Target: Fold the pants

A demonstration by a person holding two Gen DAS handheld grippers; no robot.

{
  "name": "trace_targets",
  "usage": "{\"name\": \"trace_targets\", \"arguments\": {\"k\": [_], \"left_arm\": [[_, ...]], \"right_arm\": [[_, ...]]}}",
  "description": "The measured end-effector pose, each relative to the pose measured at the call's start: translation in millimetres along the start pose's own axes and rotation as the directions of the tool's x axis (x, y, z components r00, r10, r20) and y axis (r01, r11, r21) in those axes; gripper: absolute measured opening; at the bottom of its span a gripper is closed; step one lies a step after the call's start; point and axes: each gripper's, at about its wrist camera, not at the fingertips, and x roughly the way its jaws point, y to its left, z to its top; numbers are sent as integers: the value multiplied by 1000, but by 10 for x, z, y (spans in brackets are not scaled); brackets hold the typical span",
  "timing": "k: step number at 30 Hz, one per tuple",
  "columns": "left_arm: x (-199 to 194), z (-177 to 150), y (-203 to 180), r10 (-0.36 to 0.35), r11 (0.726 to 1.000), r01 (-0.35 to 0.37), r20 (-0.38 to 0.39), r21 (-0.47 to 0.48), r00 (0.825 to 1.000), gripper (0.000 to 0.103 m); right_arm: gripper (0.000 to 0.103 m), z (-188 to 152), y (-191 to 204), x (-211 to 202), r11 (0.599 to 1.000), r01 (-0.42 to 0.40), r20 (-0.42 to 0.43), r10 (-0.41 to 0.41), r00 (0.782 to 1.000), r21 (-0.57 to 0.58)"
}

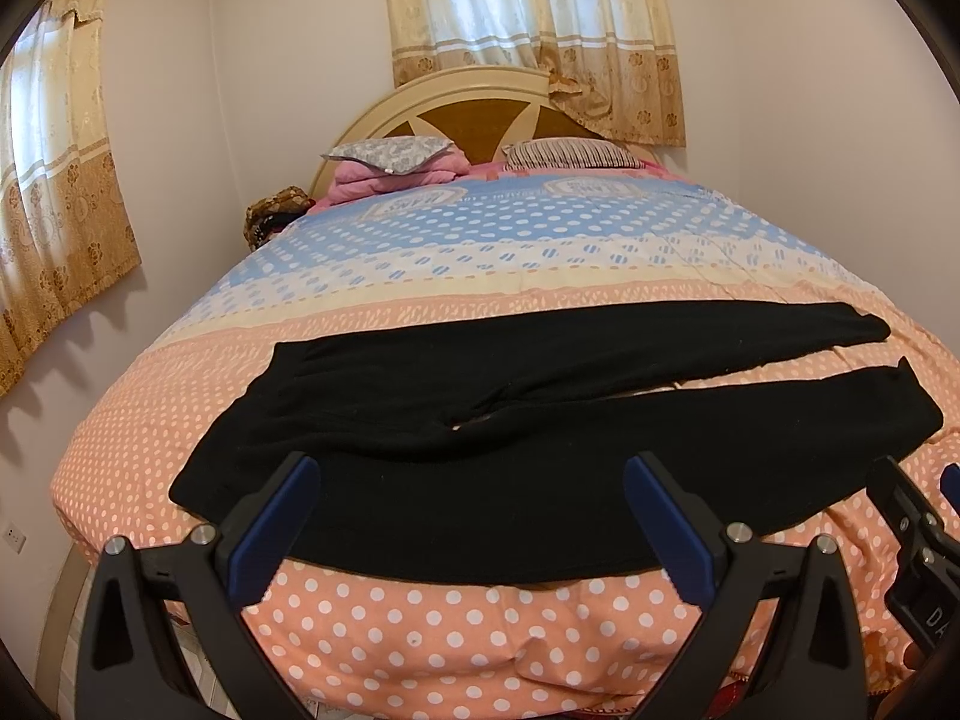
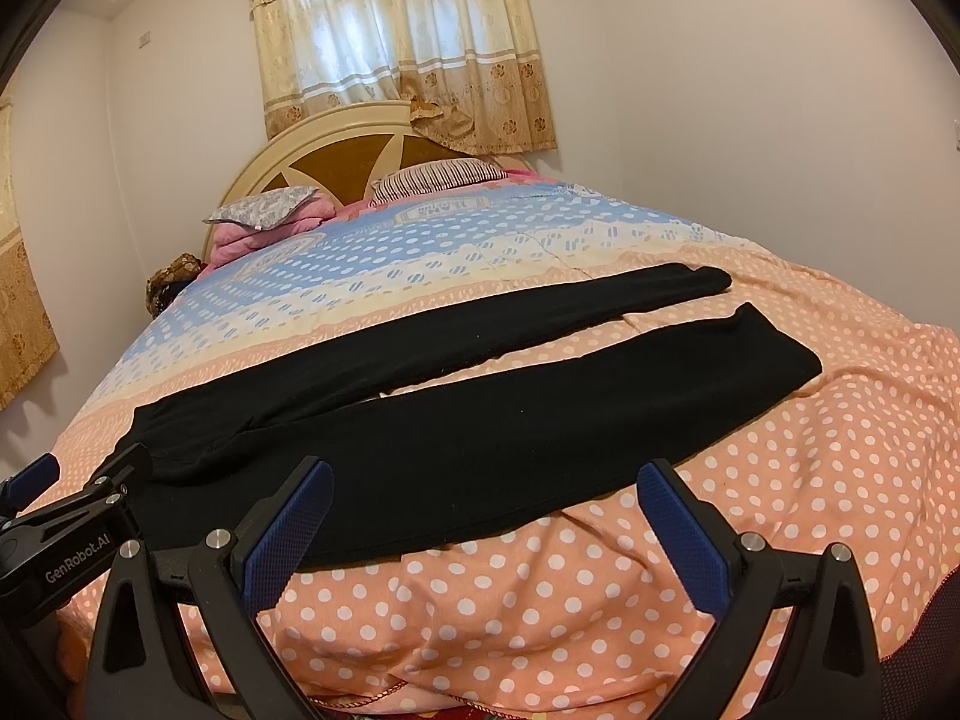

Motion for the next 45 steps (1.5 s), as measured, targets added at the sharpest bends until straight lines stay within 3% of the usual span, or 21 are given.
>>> {"name": "trace_targets", "arguments": {"k": [14, 22, 30, 37, 41, 45], "left_arm": [[77, 0, 20, 1, 1000, -1, -26, 1, 1000, 103], [345, -8, 190, 18, 1000, -19, -71, -16, 997, 103], [955, 65, 934, 111, 985, -134, -197, -111, 974, 103], [1454, 428, 1423, 154, 979, -180, -244, -91, 957, 103], [1684, 568, 1523, 136, 977, -175, -277, -122, 951, 103], [1814, 616, 1545, 71, 976, -128, -300, -174, 951, 103]], "right_arm": [[102, -3, -1, 37, 1000, -3, -12, 3, 1000, 4], [102, 25, -63, 219, 1000, -10, -43, 11, 999, 19], [102, 143, -31, 674, 997, -77, -119, 74, 990, -21], [102, 353, 226, 1163, 991, -118, -164, 106, 981, -64], [102, 374, 407, 1319, 984, -155, -176, 138, 975, -87], [102, 361, 533, 1480, 980, -165, -214, 139, 967, -107]]}}
